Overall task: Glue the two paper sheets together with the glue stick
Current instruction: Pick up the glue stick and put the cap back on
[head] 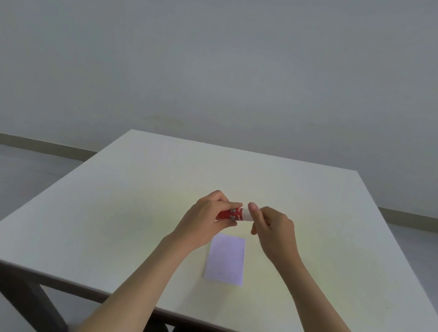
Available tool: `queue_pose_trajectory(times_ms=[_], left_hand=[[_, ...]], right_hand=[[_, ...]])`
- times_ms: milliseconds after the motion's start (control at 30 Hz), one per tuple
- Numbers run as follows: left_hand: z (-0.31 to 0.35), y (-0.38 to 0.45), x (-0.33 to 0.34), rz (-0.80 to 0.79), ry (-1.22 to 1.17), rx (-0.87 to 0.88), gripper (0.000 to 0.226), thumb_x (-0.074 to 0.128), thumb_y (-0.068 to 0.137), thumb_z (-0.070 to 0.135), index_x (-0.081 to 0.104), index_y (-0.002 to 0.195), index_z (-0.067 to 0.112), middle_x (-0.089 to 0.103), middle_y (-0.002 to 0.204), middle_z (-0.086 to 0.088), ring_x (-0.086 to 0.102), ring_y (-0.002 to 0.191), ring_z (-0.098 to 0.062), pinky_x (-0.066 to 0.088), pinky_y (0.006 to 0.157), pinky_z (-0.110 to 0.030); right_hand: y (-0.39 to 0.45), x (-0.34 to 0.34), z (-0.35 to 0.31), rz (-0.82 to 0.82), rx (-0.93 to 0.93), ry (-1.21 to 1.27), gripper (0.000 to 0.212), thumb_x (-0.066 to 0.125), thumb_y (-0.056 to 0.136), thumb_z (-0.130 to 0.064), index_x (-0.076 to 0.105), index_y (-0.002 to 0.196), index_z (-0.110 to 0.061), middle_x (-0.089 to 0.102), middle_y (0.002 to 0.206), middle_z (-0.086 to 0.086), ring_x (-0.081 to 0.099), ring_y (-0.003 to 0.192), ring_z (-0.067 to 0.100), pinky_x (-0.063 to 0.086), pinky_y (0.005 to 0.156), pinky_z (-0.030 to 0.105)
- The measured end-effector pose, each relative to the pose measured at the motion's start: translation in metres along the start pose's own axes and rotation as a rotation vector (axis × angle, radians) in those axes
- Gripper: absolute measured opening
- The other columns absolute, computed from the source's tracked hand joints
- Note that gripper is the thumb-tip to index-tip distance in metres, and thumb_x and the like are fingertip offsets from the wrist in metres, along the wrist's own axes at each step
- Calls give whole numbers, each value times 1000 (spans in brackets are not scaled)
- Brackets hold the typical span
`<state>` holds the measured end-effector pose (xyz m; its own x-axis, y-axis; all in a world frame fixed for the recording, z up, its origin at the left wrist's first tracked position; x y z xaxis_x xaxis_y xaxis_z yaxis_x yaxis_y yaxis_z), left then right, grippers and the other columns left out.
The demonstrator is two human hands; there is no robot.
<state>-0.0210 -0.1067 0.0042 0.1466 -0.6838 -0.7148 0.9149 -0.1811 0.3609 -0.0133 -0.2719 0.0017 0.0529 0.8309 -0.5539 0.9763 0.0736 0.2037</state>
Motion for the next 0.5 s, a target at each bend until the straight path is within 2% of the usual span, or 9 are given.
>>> queue_pose_trajectory(times_ms=[67, 133, 233, 300, 433, 500], left_hand=[[-2, 5, -3, 86, -61, -48, 31, 72, 80, 17, 69, 111, 19, 59, 88, 4, 57, 77, -14, 46, 72, -24], [-10, 9, -10, 221, -172, -159, 24, 74, 79, 16, 72, 103, 17, 68, 89, 4, 63, 75, -14, 50, 74, -26], [-26, 17, -21, 388, -253, -316, 8, 73, 77, 14, 72, 85, 18, 71, 75, 5, 63, 57, 0, 47, 65, -13], [-36, 21, -25, 457, -206, -371, 8, 70, 77, 15, 67, 70, 17, 69, 62, 6, 58, 52, -1, 39, 56, -10], [-52, 22, -19, 475, -136, -441, 14, 67, 76, 12, 64, 63, 8, 67, 56, 3, 53, 50, 2, 34, 50, -11], [-60, 20, -11, 465, -144, -474, 14, 68, 76, 11, 63, 63, 11, 67, 57, 2, 52, 48, 0, 34, 49, -10]], right_hand=[[-1, 0, 4, 26, 25, 67, 42, 48, 89, -54, 62, 111, -21, 68, 80, -3, 57, 64, 8, 42, 61, 26], [-5, -2, 9, 31, 39, 107, 51, 49, 90, -52, 48, 132, -25, 65, 91, -6, 60, 73, 11, 45, 68, 27], [-8, -4, 19, 55, 41, 98, 50, 48, 92, -46, 44, 136, -23, 61, 89, -9, 58, 68, 8, 45, 64, 21], [-10, -6, 26, 80, 47, 100, 47, 48, 94, -42, 47, 135, -20, 64, 90, -6, 59, 68, 9, 43, 64, 16], [-11, -8, 36, 98, 53, 92, 43, 48, 95, -39, 50, 133, -20, 68, 92, -1, 58, 69, 8, 41, 62, 10], [-12, -9, 38, 100, 50, 91, 41, 48, 95, -37, 51, 132, -19, 69, 92, 0, 59, 69, 7, 41, 62, 11]])
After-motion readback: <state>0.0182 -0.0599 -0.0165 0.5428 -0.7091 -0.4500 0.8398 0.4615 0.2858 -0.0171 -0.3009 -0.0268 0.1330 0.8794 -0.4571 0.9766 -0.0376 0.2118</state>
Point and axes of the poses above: each hand's wrist, its own y-axis towards the middle knuckle, its own x-axis out of the palm, z = x × y, the point moved 2 cm from there along y, towards the middle knuckle
